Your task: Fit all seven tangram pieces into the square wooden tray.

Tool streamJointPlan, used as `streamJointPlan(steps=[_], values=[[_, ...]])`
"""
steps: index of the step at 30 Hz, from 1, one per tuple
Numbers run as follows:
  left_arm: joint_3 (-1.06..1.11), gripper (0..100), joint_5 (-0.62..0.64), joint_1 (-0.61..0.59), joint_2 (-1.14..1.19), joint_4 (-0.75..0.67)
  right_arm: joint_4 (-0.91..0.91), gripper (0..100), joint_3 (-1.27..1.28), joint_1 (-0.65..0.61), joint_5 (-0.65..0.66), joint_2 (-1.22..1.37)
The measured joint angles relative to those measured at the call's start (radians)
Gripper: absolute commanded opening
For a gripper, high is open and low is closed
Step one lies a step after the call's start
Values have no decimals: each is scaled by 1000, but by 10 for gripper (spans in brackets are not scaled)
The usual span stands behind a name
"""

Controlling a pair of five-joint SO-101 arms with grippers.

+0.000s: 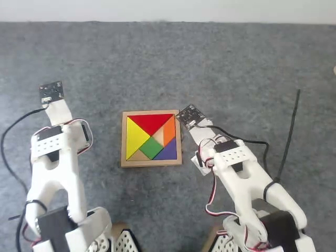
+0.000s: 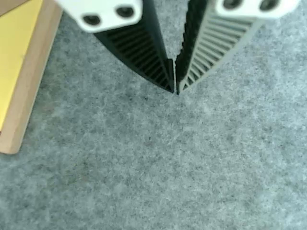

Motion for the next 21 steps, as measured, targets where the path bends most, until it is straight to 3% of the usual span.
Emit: streamJointPlan(steps=[2,7,21], values=[[0,13,0,0,0,0,0,37,0,23,0,0],[0,13,0,0,0,0,0,97,0,52,0,0],[0,13,0,0,0,0,0,23,0,55,0,0]])
